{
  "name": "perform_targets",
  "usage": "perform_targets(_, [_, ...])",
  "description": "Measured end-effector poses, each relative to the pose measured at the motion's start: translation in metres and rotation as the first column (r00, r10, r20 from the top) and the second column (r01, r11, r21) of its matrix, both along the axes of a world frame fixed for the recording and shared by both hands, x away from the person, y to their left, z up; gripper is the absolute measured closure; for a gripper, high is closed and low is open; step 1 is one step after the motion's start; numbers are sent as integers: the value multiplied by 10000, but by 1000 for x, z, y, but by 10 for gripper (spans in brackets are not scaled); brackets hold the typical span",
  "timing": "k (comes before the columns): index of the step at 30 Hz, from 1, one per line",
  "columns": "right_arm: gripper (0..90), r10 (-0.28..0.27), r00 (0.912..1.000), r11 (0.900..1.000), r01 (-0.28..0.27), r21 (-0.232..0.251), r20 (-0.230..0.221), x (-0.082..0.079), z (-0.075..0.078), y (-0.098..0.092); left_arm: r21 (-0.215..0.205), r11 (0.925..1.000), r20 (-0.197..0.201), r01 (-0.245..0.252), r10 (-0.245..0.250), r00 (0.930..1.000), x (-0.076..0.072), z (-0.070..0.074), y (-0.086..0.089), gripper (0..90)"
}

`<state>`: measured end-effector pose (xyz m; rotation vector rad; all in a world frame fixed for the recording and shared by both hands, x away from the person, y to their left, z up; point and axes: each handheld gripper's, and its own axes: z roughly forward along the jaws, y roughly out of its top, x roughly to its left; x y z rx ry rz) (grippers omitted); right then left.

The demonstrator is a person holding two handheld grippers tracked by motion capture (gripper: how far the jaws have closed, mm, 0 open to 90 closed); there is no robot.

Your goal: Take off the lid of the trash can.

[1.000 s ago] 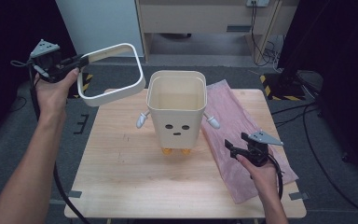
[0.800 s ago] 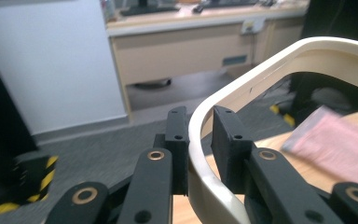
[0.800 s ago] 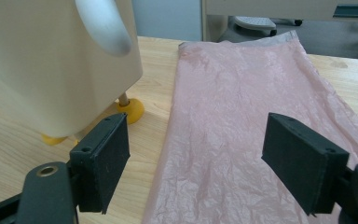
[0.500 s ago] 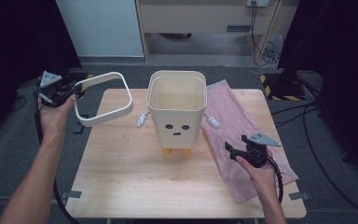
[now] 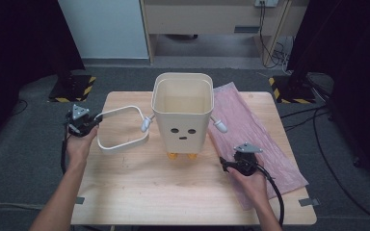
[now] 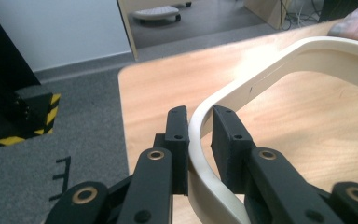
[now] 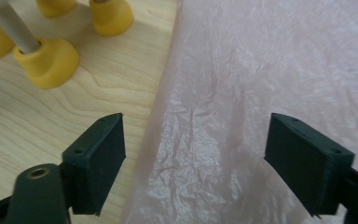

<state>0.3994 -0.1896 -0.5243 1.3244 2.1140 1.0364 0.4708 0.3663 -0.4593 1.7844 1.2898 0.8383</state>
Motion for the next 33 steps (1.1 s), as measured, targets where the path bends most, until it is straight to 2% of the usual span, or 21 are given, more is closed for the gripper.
perform_targets(4, [265,81,9999,9999,-82,-141,-83,5,-4,4,97,9999,-154,74,-73,9999,-2,-17,-8,763])
perform_targets(7, [362,148,9998,9995,-152,-272,-154,9,-8,5,61,10000,-254,51,-50,9997,-5,-28,-12,762])
perform_targets(11, [671,198,9997,9985,-205,-499,-149,10,-9,1,-28,10000,-397,42,-43,9992,-7,-40,-16,762])
perform_targets(13, [779,360,9992,9977,-369,-572,-166,9,-9,-2,-51,10000,-436,67,-69,9990,-9,-45,-18,762])
perform_targets(16, [860,667,9971,9956,-689,-637,-363,2,-7,-8,26,10000,-488,72,-70,9988,-11,-52,-19,762])
perform_targets(18, [867,951,9946,9911,-984,-894,-408,-6,-5,-12,-9,10000,-520,63,-63,9986,-12,-55,-19,762])
perform_targets(20, [851,1109,9929,9880,-1147,-1035,-425,-15,-2,-15,-14,10000,-552,22,-23,9985,-13,-59,-19,762])
perform_targets(21, [806,1200,9920,9873,-1233,-998,-385,-21,0,-18,-16,10000,-569,8,-9,9984,-13,-60,-18,761])
perform_targets(22, [752,1224,9918,9879,-1254,-916,-376,-23,1,-19,-29,10000,-588,-7,5,9983,-14,-62,-18,761])
perform_targets(24, [584,1260,9917,9880,-1279,-862,-264,-25,7,-22,-105,9999,-603,-40,34,9982,-14,-65,-17,762])
perform_targets(26, [426,1116,9936,9912,-1125,-697,-173,-19,15,-22,-175,9998,-595,-51,41,9982,-15,-66,-17,761])
perform_targets(28, [313,930,9955,9947,-937,-419,-178,-8,18,-20,-189,9998,-682,-4,-9,9977,-15,-69,-18,761])
perform_targets(30, [263,751,9971,9961,-756,-463,-129,4,19,-16,-90,10000,-892,16,-24,9960,-16,-72,-19,762])
perform_targets(33, [173,329,9989,9994,-332,-94,-321,27,15,-10,24,9999,-1007,123,-120,9948,-17,-72,-20,762])
